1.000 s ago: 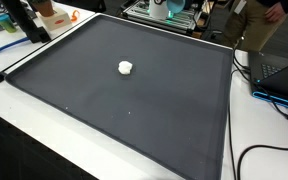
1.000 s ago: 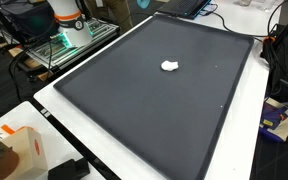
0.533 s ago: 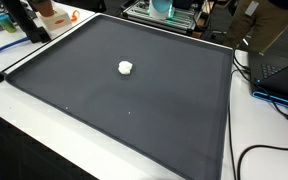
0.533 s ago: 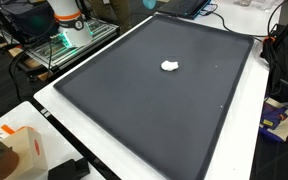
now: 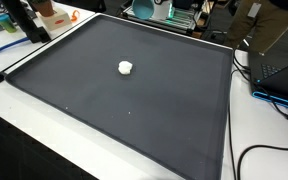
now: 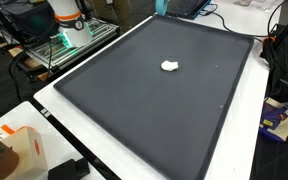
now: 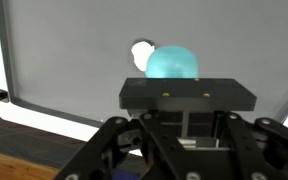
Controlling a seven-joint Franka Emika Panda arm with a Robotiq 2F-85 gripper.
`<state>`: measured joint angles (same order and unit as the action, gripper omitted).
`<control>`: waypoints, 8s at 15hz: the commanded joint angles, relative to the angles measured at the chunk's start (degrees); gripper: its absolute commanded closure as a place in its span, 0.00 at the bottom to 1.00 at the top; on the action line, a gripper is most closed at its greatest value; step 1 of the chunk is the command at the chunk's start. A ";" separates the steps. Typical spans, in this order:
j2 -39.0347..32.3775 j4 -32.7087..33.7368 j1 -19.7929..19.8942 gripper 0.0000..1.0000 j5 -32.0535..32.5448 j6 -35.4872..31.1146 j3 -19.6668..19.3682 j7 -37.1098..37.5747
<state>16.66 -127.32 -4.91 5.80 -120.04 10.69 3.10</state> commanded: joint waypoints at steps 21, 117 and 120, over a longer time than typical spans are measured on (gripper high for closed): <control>-25.76 9.97 1.12 0.53 0.96 -6.39 -6.96 -0.24; -26.25 -30.45 -1.26 0.00 -32.71 -87.17 2.39 -15.40; -25.90 -30.56 -1.10 0.00 -32.42 -86.87 2.30 -14.22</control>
<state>-9.30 -157.87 -6.01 -26.62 -206.97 12.98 -11.13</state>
